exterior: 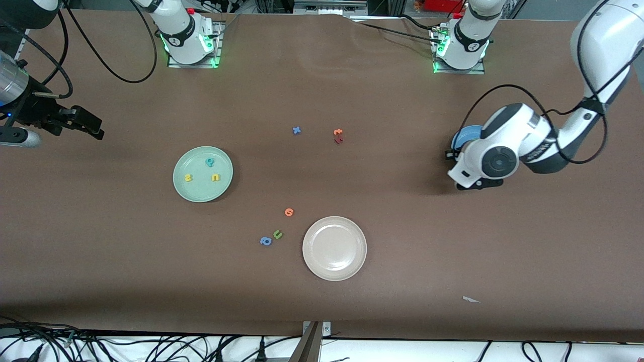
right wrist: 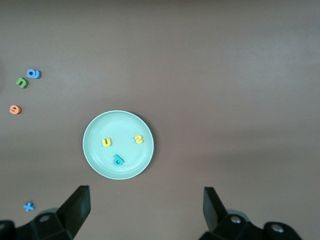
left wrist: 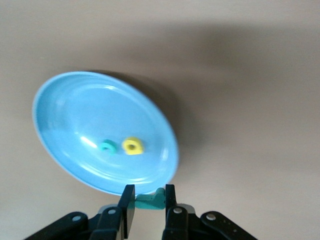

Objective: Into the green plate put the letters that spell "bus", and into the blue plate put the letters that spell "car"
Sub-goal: 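Carry the teal letter onto the blue plate and open the left gripper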

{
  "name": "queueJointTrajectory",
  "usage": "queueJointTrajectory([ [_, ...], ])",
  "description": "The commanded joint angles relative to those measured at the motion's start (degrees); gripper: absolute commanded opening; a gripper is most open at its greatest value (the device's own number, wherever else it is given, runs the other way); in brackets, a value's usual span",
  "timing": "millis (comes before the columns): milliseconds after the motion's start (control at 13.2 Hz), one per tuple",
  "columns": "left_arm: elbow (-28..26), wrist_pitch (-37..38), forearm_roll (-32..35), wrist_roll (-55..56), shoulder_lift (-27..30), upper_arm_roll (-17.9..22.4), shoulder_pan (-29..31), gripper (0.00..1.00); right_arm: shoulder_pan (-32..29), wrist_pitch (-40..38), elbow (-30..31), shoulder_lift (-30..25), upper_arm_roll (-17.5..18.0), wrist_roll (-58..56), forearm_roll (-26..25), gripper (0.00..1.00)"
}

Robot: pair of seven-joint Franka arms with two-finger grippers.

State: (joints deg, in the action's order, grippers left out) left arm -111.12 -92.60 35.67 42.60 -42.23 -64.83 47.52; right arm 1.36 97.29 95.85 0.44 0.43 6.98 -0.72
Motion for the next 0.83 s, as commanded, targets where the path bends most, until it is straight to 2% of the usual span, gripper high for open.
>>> queueJointTrajectory([
  [0, 0.0, 1.3, 0.4, -6.8, 0.3, 0.7, 4.7, 0.16, -0.5, 0.1, 0.9, -1.1, 0.3, 0.6, 1.0, 1.00],
  [227, -0.1, 1.0, 2.6, -7.3, -0.1, 6.1, 4.2, 0.16, -0.5, 0.1, 0.9, -1.1, 0.3, 0.6, 1.0, 1.00],
  [529, -0.2, 0.7, 3.9, -7.4, -2.1, 7.7, 4.1, 0.18, -0.5, 0.1, 0.9, -1.1, 0.3, 0.6, 1.0, 1.00],
  [604, -0.2, 0.6, 3.9, -7.4, -2.4, 8.1, 4.1, 0.23, -0.5, 0.1, 0.9, -1.1, 0.3, 0.6, 1.0, 1.00],
  [755, -0.2, 0.6, 4.0, -7.4, -2.5, 8.5, 3.5, 0.67, -0.5, 0.1, 0.9, -1.1, 0.3, 0.6, 1.0, 1.00],
])
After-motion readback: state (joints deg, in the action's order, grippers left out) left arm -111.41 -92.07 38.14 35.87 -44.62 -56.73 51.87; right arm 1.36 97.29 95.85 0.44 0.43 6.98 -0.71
